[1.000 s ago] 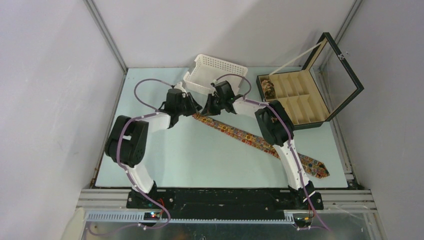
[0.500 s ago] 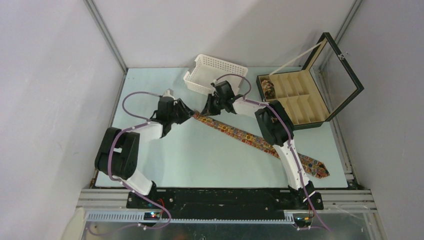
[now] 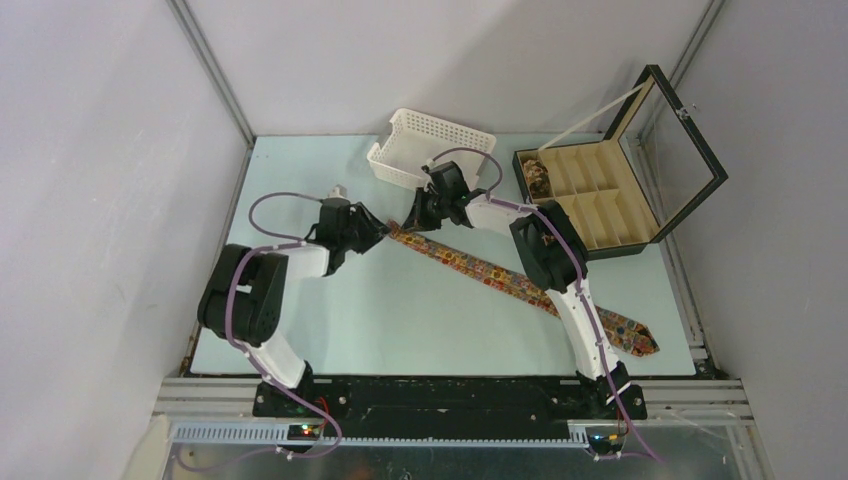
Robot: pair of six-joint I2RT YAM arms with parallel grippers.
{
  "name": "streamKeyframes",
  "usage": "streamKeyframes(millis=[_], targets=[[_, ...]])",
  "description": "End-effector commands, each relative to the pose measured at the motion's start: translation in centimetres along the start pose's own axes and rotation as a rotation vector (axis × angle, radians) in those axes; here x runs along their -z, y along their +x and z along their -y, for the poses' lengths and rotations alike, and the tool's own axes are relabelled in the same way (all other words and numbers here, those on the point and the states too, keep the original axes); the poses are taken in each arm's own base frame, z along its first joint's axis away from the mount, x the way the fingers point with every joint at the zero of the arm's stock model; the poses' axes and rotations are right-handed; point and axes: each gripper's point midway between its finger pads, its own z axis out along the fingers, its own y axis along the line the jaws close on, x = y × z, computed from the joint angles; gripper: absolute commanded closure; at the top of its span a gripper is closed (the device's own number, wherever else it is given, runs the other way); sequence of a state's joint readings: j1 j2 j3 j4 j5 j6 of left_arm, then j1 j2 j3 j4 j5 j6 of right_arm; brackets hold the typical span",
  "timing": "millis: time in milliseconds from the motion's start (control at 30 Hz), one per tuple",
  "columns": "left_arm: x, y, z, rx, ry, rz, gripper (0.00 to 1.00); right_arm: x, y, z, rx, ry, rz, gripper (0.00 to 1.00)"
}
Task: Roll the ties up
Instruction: Roll the tie at the center of the board.
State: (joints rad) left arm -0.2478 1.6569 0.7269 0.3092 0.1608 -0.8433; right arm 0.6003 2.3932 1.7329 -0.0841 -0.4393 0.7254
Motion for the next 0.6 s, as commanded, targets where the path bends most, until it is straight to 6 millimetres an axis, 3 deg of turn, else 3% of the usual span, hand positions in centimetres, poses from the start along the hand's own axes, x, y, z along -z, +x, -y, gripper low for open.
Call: streamKeyframes(millis=[0,300,567], targets=[[-0.8,-2.1,1.9,0.019,0.061,0.047,0.55,0.0,1.2,0.5,-0.02,0.044,-0.044,1.0],[-1.6,-2.8,2.5,0.02,0.075,0.048,0.57,0.0,1.2,0.4,-0.018,0.041,-0.042,1.0],[-1.8,-2.2,2.2,0.024,0.074,0.031,0.57,0.1,1.0,0.5,-0.02,0.042,-0.04,1.0]])
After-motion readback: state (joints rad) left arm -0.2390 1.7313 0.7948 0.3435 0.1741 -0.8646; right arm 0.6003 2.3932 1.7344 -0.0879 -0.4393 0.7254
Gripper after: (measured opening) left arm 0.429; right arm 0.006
